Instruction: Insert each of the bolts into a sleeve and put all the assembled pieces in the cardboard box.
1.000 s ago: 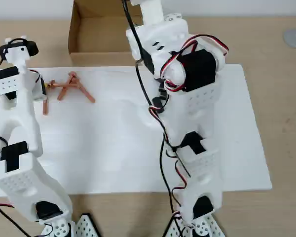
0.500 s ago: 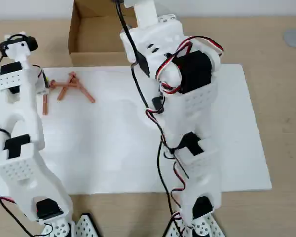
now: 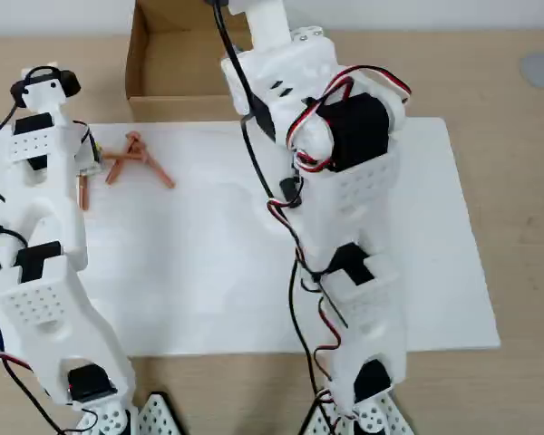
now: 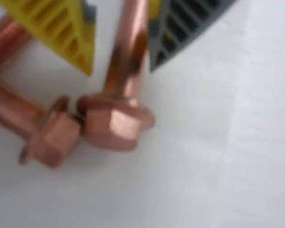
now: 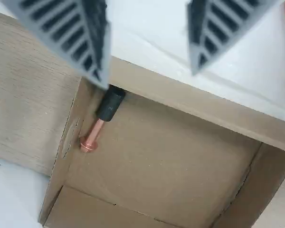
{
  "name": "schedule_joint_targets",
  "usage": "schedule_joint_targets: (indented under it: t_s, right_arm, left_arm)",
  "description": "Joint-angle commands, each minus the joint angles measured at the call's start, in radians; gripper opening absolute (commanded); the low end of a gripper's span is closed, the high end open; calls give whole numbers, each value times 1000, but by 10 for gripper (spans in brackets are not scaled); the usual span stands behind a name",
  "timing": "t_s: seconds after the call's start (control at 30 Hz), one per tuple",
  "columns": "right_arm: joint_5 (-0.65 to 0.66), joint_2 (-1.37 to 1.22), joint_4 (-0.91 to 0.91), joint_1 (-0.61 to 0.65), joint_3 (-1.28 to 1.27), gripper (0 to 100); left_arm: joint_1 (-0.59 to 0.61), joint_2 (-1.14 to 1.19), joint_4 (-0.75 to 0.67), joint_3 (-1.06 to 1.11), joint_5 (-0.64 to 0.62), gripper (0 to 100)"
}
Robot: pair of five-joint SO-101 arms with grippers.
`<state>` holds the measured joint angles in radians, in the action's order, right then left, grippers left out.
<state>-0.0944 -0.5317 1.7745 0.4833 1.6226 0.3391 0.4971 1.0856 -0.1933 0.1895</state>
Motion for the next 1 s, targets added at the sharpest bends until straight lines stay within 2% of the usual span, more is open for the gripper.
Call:
schedule_joint_targets:
  t_s: [0.0, 0.17, 0.3, 0.6, 0.77, 0.97]
  right_arm:
    - [-6, 56, 14, 16, 31, 146]
    - [-5, 56, 14, 13, 31, 146]
    - [-5, 56, 14, 15, 31, 146]
    - [-6, 56, 14, 15, 31, 146]
    - [-8, 56, 14, 15, 31, 146]
    - [-9, 56, 14, 15, 31, 146]
  left_arm:
    - [-3, -4, 5, -40, -5, 92]
    - [34, 22, -2, -46, 2, 92]
    - [29, 97, 5, -52, 64, 92]
    - [28, 120, 29, -112, 68, 88]
    - [25, 120, 34, -110, 114, 8]
    - [20, 114, 37, -101, 126, 9]
